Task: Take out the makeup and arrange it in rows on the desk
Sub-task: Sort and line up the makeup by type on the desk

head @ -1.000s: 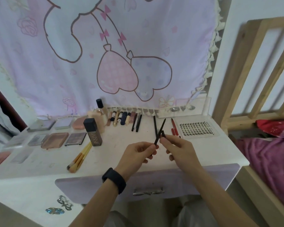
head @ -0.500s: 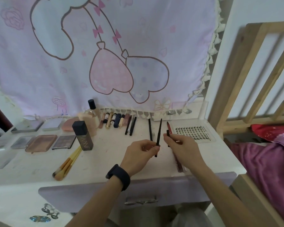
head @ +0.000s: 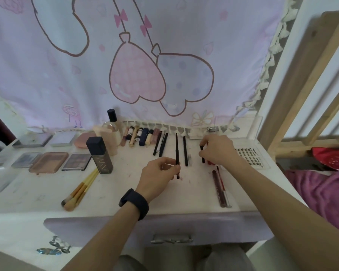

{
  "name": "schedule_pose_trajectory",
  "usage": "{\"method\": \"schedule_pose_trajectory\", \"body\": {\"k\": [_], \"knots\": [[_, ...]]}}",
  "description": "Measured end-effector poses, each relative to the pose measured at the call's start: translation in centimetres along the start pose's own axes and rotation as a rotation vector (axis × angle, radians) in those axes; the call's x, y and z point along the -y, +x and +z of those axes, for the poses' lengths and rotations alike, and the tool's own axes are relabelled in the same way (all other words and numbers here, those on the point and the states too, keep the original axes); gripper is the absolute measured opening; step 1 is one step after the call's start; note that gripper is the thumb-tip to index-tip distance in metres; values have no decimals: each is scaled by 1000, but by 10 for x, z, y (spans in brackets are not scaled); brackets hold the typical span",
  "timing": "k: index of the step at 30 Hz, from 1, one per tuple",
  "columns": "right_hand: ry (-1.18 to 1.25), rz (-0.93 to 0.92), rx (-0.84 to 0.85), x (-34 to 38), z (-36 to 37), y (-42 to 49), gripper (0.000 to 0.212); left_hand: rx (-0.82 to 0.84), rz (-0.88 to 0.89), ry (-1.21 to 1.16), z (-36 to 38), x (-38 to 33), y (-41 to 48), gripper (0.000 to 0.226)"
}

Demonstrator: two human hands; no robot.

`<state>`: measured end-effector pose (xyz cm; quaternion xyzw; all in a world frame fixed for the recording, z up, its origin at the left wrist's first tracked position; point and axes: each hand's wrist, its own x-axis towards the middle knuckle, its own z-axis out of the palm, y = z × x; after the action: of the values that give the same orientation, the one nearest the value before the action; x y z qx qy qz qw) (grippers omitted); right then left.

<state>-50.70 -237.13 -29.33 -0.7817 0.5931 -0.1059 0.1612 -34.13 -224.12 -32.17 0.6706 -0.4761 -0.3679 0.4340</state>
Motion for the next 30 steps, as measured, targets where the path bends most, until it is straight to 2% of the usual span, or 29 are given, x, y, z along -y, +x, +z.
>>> {"method": "schedule_pose_trajectory", "body": {"k": [7,12,17,20,24,30], "knots": [[-177,4,-15,-4,16,14,16,-13,29,-33,-6,1,-1,8],[-207,-6,-38,-5,17,13,8,-13,24,-37,-7,1,0,9],[-115,-18,-100,-8,10,6,20,-8,10,6,-2,-5,3,14],[-54,-94,-138,-19,3,-4,25,-4,-1,66,4,-13,8,15],[-107,-248,-36,-35,0,-17,30,20,8,121,14,-24,17,8],[-160,-313,28,-39,0,-18,35,23,11,126,22,-26,15,7]]}}
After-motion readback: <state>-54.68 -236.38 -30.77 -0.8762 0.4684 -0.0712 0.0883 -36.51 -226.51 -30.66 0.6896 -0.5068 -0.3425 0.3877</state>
